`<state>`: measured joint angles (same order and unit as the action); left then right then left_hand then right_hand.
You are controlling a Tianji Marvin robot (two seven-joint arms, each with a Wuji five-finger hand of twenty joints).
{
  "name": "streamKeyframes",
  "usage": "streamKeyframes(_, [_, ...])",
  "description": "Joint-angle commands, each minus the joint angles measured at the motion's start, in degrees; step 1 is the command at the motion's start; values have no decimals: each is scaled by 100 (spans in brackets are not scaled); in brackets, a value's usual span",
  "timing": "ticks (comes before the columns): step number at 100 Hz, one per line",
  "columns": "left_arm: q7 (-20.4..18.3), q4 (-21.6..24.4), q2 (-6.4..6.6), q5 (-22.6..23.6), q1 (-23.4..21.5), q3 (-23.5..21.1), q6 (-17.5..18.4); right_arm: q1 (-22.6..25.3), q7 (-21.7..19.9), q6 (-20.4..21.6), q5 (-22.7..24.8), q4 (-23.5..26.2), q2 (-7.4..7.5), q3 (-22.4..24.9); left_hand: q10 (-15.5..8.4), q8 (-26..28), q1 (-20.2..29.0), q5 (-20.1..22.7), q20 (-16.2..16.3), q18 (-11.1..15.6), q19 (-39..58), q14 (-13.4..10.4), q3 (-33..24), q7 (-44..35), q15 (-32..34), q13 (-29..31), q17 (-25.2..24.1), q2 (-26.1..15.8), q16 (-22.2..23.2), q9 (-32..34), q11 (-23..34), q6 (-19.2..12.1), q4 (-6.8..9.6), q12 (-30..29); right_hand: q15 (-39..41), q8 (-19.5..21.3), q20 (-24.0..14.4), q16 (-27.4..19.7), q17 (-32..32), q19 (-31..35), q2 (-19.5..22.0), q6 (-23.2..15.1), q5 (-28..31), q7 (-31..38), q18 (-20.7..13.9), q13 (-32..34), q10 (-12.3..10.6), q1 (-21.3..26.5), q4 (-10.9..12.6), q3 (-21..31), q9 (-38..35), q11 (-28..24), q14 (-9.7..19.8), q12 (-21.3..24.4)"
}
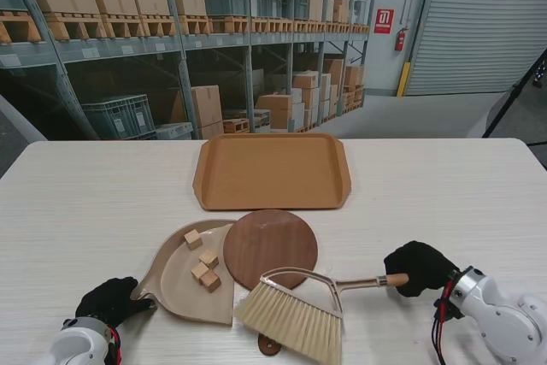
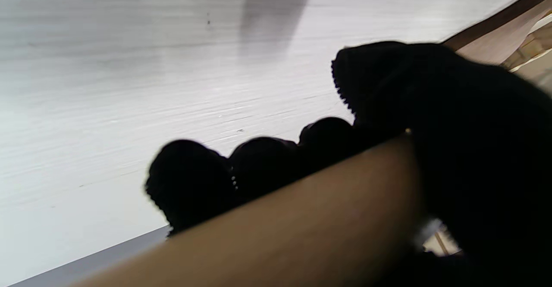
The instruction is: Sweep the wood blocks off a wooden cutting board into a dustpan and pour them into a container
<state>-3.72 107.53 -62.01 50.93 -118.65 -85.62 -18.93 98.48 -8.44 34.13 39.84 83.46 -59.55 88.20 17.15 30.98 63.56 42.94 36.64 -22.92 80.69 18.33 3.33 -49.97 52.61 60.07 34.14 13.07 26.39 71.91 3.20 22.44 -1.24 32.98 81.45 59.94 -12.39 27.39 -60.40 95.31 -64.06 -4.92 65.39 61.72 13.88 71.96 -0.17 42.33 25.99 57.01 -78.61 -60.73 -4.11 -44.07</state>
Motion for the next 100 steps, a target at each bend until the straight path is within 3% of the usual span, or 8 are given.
streamKeyframes(1, [-96, 17, -16, -9, -20, 17, -17, 71, -88, 83, 52, 58, 36, -9, -1463, -31, 556, 498, -117, 178, 84, -819, -409, -346, 120, 384, -127, -453, 56, 231, 5371, -422, -10, 47, 318, 118, -155, 149, -206, 476, 483, -1330, 1043, 1180, -96, 239, -381, 888, 316, 3295, -441, -603, 458, -143])
streamKeyframes(40, [-89, 8, -18, -18, -24, 13, -25, -44, -450, 263, 397, 43, 155, -13, -1463, -29, 557, 504, -110, 180, 81, -820, -397, -345, 120, 382, -128, -462, 57, 231, 5372, -419, -9, 47, 344, 96, -191, 174, -233, 467, 375, -1350, 1039, 1193, -166, 241, -406, 869, 417, 3295, -436, -635, 505, -119])
streamKeyframes(75, [-89, 6, -17, -5, -25, 4, -18, -524, -785, -251, 503, -38, 208, -442, -1463, -28, 557, 507, -104, 191, 81, -821, -386, -342, 123, 386, -126, -464, 58, 231, 5374, -418, -8, 47, 325, 56, -204, 157, -233, 463, 332, -1339, 1027, 1117, -179, 238, -384, 858, 391, 3295, -430, -594, 481, -88])
streamKeyframes(100, [-95, 3, -16, 1, -25, -3, -11, -736, -602, -766, 653, -118, 163, -740, -1458, -27, 559, 505, -100, 196, 80, -817, -383, -340, 122, 382, -129, -464, 58, 227, 5370, -427, -7, 46, 316, 45, -208, 150, -232, 460, 315, -1337, 1025, 1090, -180, 237, -379, 861, 385, 3295, -434, -577, 474, -85])
